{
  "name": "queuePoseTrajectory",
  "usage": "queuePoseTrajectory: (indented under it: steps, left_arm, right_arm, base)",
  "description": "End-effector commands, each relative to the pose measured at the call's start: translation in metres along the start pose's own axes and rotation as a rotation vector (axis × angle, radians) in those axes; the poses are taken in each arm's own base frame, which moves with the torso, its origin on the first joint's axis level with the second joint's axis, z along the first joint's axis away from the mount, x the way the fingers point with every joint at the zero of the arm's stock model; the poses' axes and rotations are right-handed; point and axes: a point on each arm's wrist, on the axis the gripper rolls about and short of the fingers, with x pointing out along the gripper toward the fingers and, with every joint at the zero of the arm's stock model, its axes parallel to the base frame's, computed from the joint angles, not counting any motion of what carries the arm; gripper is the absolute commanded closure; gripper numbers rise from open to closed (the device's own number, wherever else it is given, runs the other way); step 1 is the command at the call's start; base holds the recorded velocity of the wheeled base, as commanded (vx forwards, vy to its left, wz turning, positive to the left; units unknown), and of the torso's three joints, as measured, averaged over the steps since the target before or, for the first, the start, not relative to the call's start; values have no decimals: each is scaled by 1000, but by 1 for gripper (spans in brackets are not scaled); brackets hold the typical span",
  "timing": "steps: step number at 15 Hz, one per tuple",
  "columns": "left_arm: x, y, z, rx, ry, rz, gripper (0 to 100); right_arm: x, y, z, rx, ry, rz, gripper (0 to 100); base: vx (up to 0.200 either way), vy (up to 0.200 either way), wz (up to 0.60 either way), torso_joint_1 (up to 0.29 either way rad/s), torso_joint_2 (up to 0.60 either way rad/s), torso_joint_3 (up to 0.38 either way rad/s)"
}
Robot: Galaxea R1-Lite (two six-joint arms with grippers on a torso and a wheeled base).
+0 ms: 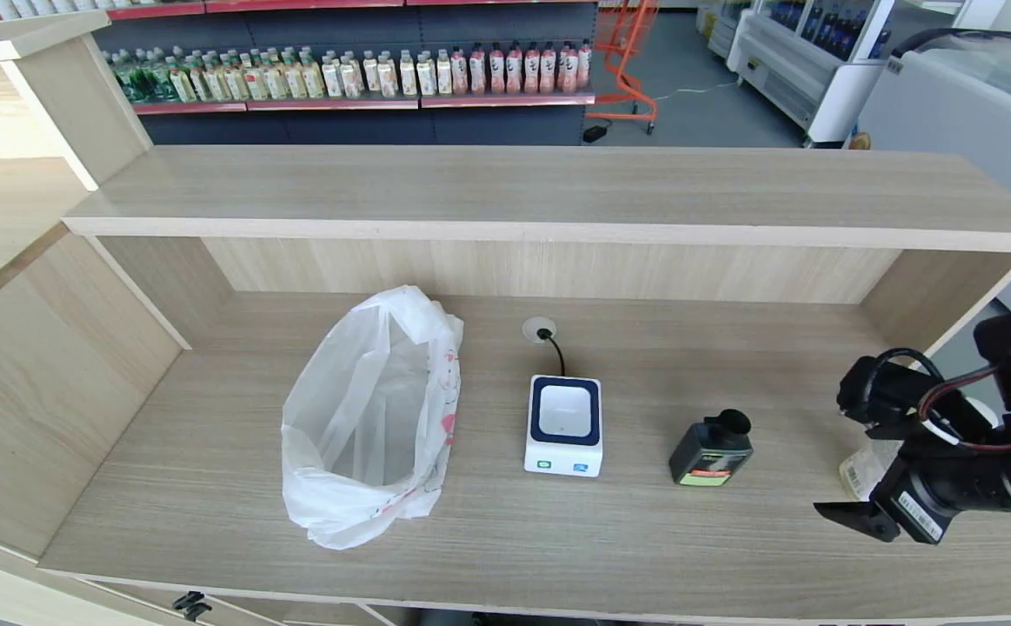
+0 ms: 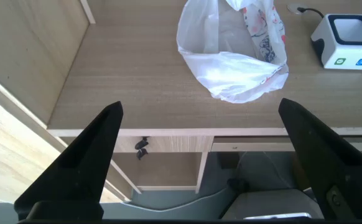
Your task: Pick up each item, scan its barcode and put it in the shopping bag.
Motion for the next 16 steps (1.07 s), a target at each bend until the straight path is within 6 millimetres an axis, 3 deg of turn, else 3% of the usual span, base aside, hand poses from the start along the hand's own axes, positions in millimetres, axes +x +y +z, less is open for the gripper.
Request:
queuePoseTrajectory:
  steps: [1,5,9,16]
  left_arm:
    - [0,0,0,-1,1,0,0]
    - [0,0,0,-1,1,0,0]
    - [0,0,0,-1,1,0,0]
    - [0,0,0,-1,3,0,0]
  right_arm:
    - [26,5,9,-30,-7,40,0]
    - [39,21,20,-80,-65,131,0]
    - [66,23,27,-96,-128,96,0]
    - [83,26,28,-101,-148,92,0]
  base:
    - [0,0,0,0,0,0]
    - [0,0,0,0,0,0]
    - [0,0,0,0,0,0]
    - [0,0,0,0,0,0]
